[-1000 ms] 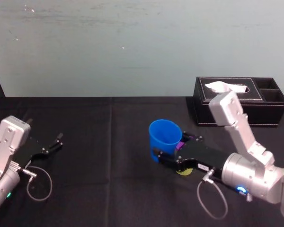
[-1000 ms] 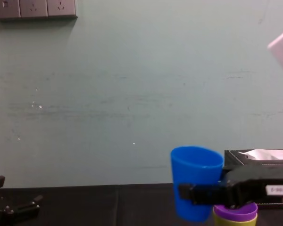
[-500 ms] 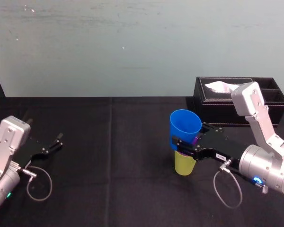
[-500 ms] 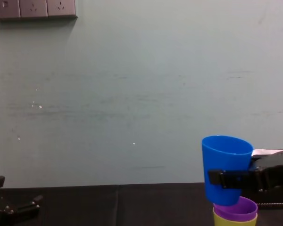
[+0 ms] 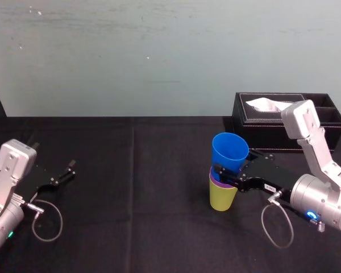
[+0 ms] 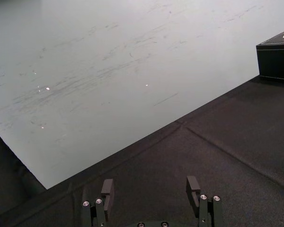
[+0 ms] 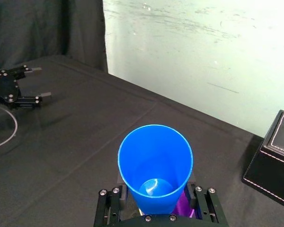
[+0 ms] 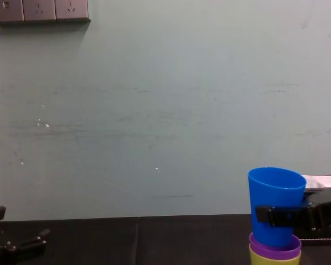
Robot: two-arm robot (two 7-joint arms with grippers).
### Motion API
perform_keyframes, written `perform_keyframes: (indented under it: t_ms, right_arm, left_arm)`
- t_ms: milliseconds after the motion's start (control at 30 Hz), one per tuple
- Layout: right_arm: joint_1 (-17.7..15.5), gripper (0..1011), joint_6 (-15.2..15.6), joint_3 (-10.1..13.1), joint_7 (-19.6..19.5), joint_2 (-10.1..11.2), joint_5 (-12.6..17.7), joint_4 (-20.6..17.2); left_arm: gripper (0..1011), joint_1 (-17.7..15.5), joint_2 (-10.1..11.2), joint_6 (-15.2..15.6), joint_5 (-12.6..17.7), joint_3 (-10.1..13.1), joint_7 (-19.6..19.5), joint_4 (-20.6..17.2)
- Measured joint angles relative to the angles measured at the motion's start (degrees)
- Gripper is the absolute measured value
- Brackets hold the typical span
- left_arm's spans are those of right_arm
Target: Stack the three plastic cups sequentially using one hand.
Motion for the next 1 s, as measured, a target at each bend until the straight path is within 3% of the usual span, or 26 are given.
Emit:
perform_keyframes:
  t_ms: [1000]
  right_arm:
    - [0.62,705,-0.17,-0.40,-1.18,-1.68,-1.23,3.59]
  left_arm:
    - [1000,0.00,0.00,0.00,0.00,0.00,0.00,0.00]
